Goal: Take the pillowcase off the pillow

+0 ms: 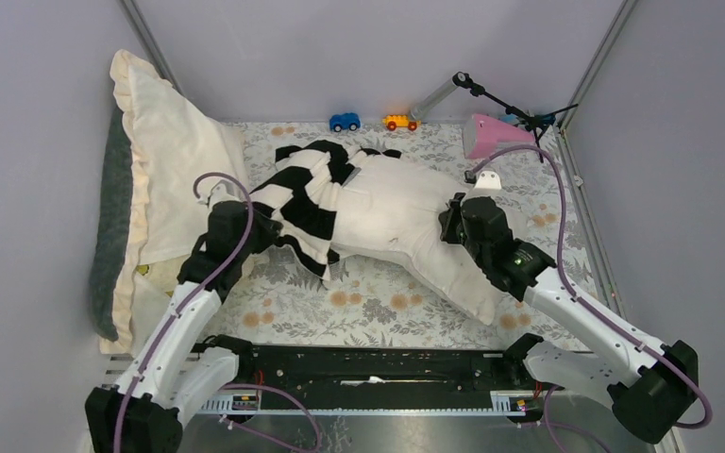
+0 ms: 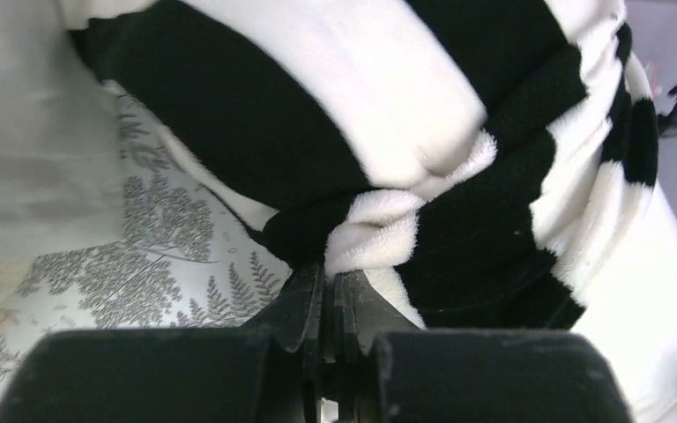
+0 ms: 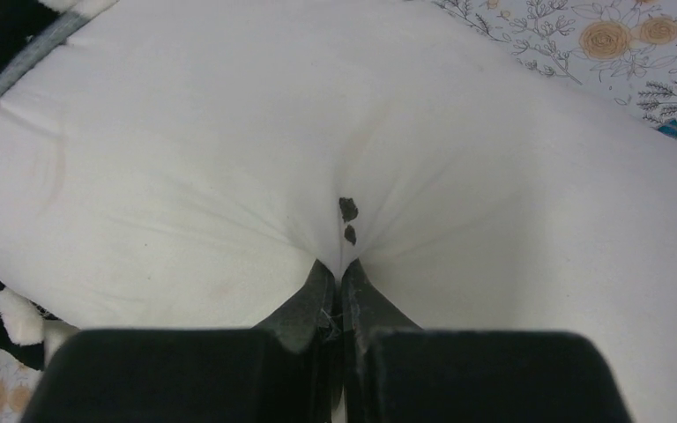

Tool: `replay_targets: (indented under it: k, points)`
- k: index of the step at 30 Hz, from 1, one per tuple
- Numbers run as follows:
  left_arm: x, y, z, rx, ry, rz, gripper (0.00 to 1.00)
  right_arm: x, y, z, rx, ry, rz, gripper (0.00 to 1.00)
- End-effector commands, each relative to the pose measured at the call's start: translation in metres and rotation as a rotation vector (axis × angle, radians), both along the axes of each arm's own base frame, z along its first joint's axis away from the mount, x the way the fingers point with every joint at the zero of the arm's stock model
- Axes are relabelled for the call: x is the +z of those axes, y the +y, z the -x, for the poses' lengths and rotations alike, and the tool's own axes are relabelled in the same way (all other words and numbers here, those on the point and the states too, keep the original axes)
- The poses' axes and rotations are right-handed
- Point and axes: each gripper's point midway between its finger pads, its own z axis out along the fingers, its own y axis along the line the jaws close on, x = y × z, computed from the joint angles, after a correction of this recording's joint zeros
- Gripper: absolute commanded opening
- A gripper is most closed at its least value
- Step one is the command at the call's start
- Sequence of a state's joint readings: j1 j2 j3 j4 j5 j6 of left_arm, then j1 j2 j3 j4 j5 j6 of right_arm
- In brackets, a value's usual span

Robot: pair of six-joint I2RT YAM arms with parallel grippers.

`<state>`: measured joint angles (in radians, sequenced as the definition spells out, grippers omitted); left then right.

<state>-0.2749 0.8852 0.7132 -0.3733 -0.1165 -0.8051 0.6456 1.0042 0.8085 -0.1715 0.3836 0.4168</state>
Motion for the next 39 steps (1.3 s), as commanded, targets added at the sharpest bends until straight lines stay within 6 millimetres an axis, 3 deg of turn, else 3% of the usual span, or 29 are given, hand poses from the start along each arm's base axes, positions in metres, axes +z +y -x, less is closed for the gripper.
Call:
replay_targets:
  k: [1, 6, 10, 11, 13, 17, 20, 24, 27, 34, 39]
  points:
    - [-0.002, 0.084, 0.002, 0.312, -0.019, -0.025, 0.00, 0.023, -0.078, -0.003, -0.319, -0.085, 0.110, 0.00]
    - [-0.011, 0.106, 0.008, 0.405, 0.037, 0.005, 0.00, 0.031, -0.103, 0.004, -0.437, -0.134, 0.077, 0.00]
    - [-0.014, 0.108, 0.010, 0.447, 0.063, 0.040, 0.00, 0.031, -0.086, 0.001, -0.344, -0.153, 0.033, 0.00]
    - [-0.011, 0.101, 0.005, 0.405, 0.038, 0.064, 0.00, 0.028, -0.074, 0.000, -0.283, -0.143, 0.011, 0.01]
    - [0.000, 0.081, -0.002, 0.291, -0.017, 0.117, 0.06, 0.026, -0.049, 0.000, -0.148, -0.131, -0.021, 0.15]
    - [0.029, 0.049, -0.006, 0.090, -0.115, 0.130, 0.47, 0.031, -0.019, 0.001, 0.006, -0.119, -0.063, 0.66]
    - [0.046, 0.030, -0.003, 0.014, -0.130, 0.083, 0.74, 0.038, -0.009, 0.002, 0.064, -0.105, -0.060, 0.83]
    - [0.070, -0.002, 0.006, -0.044, -0.175, -0.026, 0.90, 0.046, 0.006, 0.006, 0.143, -0.074, -0.072, 0.93]
    - [0.081, -0.025, 0.008, -0.081, -0.196, -0.100, 0.95, 0.044, 0.017, 0.006, 0.202, -0.038, -0.066, 0.99]
    - [0.072, -0.085, 0.011, -0.147, -0.136, -0.386, 0.98, -0.009, 0.024, 0.003, 0.220, 0.142, 0.089, 1.00]
    - [0.055, -0.115, 0.002, -0.238, -0.110, -0.424, 0.99, -0.031, 0.032, 0.012, 0.252, 0.189, 0.120, 1.00]
